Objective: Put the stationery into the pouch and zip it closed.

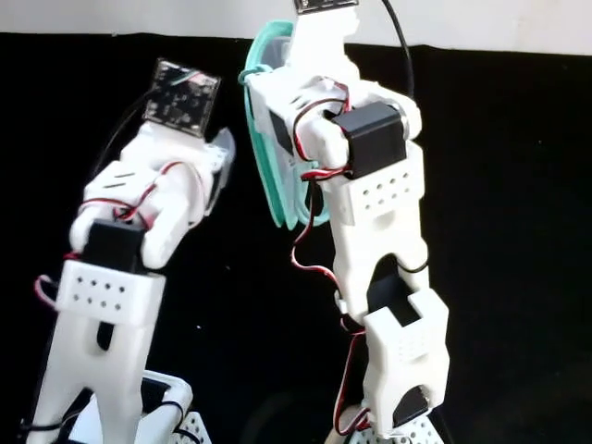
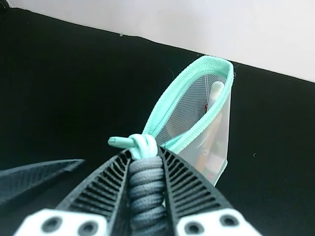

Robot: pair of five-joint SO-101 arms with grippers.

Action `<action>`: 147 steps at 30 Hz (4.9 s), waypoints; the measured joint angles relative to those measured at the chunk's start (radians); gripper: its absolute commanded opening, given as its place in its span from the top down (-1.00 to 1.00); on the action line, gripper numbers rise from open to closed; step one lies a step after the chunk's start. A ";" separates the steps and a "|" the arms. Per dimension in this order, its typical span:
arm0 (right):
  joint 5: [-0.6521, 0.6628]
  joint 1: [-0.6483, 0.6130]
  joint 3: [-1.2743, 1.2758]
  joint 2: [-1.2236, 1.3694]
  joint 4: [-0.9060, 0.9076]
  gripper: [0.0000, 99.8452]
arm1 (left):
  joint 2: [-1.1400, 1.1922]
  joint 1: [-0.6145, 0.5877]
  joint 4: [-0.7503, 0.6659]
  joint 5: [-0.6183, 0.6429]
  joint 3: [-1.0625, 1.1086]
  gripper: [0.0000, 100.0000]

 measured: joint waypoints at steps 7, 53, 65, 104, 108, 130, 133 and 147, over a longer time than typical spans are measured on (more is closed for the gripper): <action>0.000 0.000 0.000 0.000 0.000 0.99 | 0.014 0.037 0.005 0.078 -0.034 0.59; 0.000 0.002 0.000 0.000 0.000 0.99 | 0.172 0.109 -0.074 0.292 -0.130 0.75; -0.002 0.026 0.000 0.000 -0.002 0.99 | 0.172 0.072 -0.041 0.253 -0.157 0.99; 0.098 0.476 0.000 0.476 -0.717 0.99 | 0.175 0.034 0.278 0.198 -0.195 0.99; 0.098 0.477 0.000 0.476 -0.720 0.99 | 0.178 0.037 0.278 0.199 -0.193 0.99; 0.328 0.072 -0.281 0.348 -0.345 0.99 | 0.178 -0.132 0.278 0.193 -0.273 0.98; 0.328 0.029 -0.281 0.324 -0.308 0.99 | 0.178 -0.178 0.278 0.192 -0.299 0.98; 0.388 -0.044 -0.281 0.304 -0.305 0.99 | 0.178 -0.250 0.278 0.107 -0.305 0.73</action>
